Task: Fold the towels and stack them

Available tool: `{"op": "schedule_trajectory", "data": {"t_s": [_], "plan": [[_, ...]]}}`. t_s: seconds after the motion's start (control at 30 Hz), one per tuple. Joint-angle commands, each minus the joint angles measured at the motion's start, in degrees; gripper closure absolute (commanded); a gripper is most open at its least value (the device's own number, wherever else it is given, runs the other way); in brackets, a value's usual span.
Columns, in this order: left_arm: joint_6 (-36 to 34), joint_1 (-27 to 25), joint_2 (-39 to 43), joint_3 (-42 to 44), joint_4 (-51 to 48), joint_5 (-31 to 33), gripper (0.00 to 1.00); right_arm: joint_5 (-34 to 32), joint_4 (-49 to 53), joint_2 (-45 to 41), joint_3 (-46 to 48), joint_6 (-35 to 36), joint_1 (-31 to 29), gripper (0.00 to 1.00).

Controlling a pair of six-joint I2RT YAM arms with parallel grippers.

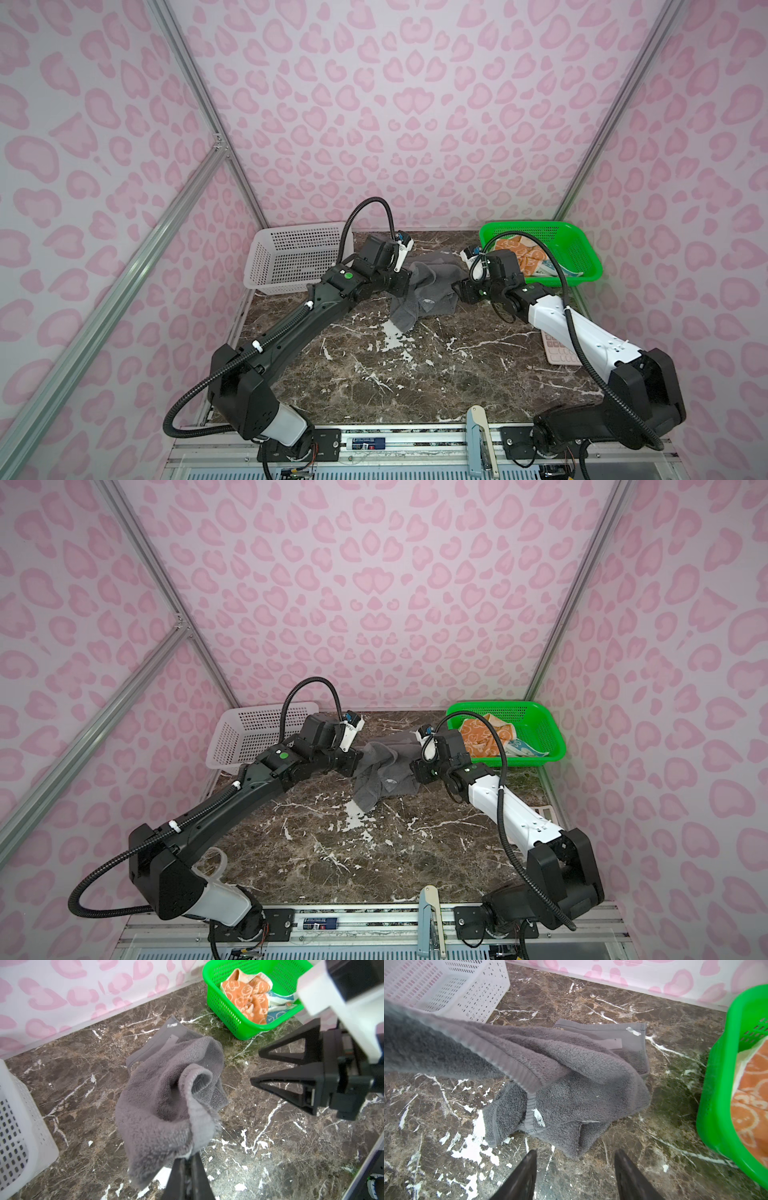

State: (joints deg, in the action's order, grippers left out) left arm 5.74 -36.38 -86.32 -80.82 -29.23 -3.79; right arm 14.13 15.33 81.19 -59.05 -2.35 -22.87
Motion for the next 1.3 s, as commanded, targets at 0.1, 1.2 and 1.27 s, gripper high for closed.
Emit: {"op": "schedule_trajectory", "data": {"t_s": [0.1, 1.2, 1.27], "plan": [[-2.0, 2.6, 3.1, 1.0, 0.0, -0.4, 0.97, 2.0, -3.6, 0.8, -0.2, 2.9, -3.8, 0.39], [-2.0, 10.8, -4.6, 4.5, 3.9, -0.7, 0.97, -10.7, -3.6, 25.2, -7.5, 0.1, -14.2, 0.45], [-2.0, 10.8, -5.0, 4.4, 4.0, -0.6, 0.97, -11.4, -2.9, 25.9, -7.4, 0.0, -14.2, 0.45]]}}
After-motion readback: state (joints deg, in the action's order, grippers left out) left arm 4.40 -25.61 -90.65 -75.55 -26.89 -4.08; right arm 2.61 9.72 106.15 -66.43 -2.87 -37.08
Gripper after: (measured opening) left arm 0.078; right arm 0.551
